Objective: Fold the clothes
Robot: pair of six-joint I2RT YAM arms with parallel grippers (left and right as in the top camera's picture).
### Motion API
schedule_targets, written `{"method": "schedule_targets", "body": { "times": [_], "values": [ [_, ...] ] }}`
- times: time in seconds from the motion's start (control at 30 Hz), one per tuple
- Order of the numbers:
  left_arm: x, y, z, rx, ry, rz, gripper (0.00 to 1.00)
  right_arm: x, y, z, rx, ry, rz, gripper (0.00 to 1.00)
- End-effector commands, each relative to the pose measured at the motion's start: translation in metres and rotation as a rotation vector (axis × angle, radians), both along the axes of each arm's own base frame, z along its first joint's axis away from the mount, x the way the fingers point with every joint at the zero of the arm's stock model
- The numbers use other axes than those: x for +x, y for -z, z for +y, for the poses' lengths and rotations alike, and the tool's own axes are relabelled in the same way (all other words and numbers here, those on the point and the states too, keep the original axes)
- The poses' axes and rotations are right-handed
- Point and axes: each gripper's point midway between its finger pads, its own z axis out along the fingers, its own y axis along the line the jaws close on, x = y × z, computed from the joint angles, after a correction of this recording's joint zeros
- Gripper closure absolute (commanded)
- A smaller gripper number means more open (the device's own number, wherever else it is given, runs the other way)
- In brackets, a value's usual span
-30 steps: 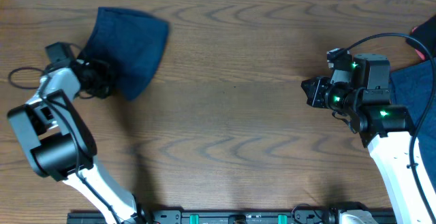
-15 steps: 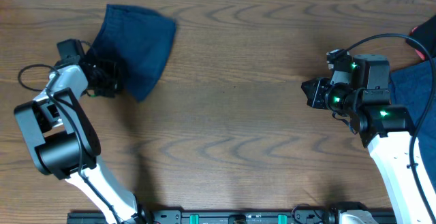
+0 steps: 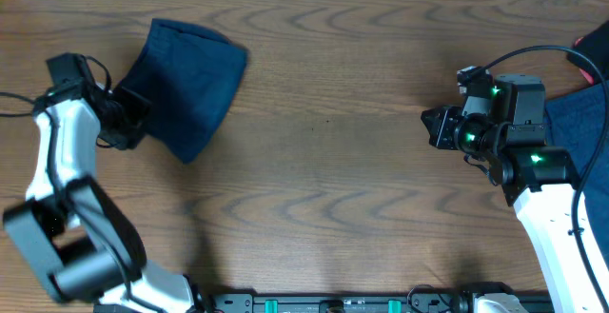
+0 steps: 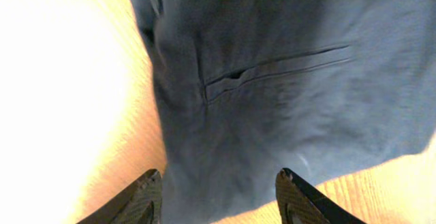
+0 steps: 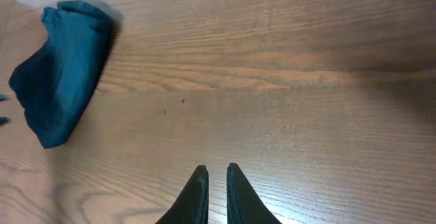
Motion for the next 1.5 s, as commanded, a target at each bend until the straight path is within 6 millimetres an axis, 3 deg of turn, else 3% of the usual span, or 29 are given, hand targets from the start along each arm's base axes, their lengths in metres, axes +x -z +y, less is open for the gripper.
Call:
{"method": "schedule_targets", "body": {
  "times": [0.0,0.07,0.13,0.23,0.33,0.43,0.53,0.77,0.87,0.97,1.1,1.33,1.47],
  "values": [
    [-0.008,-0.020,0.017,0.163,0.047,-0.015,0.48,0.002,-0.002,-0.002,-0.009,-0.003,-0.011,0.91],
    [-0.006,-0.025,0.019,0.213,0.077,-0.028,0.62,0.002,-0.002,-0.002,-0.009,-0.003,-0.009,0.91],
    [0.001,-0.025,0.022,0.276,0.120,-0.037,0.92,0.003,-0.002,-0.002,-0.009,-0.003,-0.010,0.91],
    [0.024,-0.019,0.009,0.349,0.311,-0.095,0.94,0.003,-0.001,-0.001,-0.009,-0.003,-0.009,0.91],
    [0.045,-0.005,-0.028,0.335,0.585,-0.181,0.94,0.003,-0.001,-0.002,-0.009,-0.003,-0.008,0.91],
    [0.049,0.022,-0.063,0.307,0.790,-0.178,0.94,0.003,-0.001,-0.001,-0.009,-0.003,-0.008,0.91],
    [0.049,0.049,-0.085,0.300,0.917,-0.147,0.94,0.002,0.000,-0.002,-0.009,-0.003,-0.004,0.91],
    [0.061,0.096,-0.113,0.284,1.003,-0.136,0.94,0.001,0.000,-0.002,-0.009,-0.003,-0.001,0.91],
    [0.078,0.108,-0.113,0.266,0.885,-0.160,0.94,0.000,0.001,-0.002,-0.010,-0.003,0.006,0.92],
    [0.103,0.107,-0.115,0.230,0.744,-0.237,0.94,0.000,0.001,-0.002,-0.010,-0.003,0.007,0.92],
    [0.132,0.089,-0.118,0.215,0.639,-0.356,0.94,-0.002,0.002,-0.001,-0.010,-0.004,0.016,0.93],
    [0.131,0.086,-0.105,0.228,0.607,-0.336,0.94,-0.003,0.003,-0.001,-0.011,-0.004,0.022,0.92],
    [0.123,0.054,-0.105,0.213,0.648,-0.366,0.93,-0.005,0.005,-0.002,-0.011,-0.004,0.033,0.92]
  ]
}}
